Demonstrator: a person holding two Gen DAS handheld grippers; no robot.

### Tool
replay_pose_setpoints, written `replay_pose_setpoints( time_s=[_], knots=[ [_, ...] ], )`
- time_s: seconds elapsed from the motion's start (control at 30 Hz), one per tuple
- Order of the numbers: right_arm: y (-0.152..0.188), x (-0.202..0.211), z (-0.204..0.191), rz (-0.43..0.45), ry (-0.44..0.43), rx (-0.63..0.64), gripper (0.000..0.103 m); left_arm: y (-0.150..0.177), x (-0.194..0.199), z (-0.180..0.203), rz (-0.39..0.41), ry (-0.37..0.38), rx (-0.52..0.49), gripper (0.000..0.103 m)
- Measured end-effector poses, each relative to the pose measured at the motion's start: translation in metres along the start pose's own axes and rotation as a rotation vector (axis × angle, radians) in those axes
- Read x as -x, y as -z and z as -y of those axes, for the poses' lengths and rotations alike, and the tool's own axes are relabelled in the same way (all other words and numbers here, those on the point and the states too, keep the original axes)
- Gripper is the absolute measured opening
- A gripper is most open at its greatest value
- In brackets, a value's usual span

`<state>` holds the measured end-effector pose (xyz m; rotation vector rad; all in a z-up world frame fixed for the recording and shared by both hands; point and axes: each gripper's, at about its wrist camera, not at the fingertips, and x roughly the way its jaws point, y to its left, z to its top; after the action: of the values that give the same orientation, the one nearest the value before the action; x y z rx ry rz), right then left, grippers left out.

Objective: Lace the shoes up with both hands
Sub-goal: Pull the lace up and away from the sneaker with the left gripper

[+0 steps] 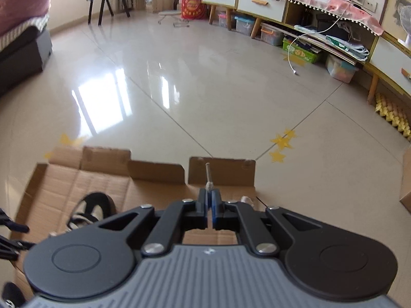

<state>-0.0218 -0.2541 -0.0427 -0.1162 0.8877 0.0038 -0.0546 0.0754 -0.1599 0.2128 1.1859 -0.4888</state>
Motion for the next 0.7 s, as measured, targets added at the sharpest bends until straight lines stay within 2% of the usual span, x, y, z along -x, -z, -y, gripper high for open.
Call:
replay_pose_setpoints(
  time_s=[0.2,0.5,0.63,0.7],
  knots=[
    [0.023,-0.035,-0.002,-0.074,0.052,0.053,0.002,0.005,-0.006,0.002,-0.029,0.001,-0.006,0.044],
    [0.061,-0.082,-0.018,-0.193,0.016,0.148,0.004,0.009,-0.015,0.004,-0.069,0.009,-0.035,0.044],
    [0.072,-0.092,-0.025,-0.233,-0.012,0.158,0.008,0.014,-0.02,0.005,-0.09,0.013,-0.103,0.044],
    [0.076,-0.095,-0.029,-0.248,-0.024,0.163,0.015,0.017,-0.022,0.006,-0.103,0.001,-0.129,0.045]
  ],
)
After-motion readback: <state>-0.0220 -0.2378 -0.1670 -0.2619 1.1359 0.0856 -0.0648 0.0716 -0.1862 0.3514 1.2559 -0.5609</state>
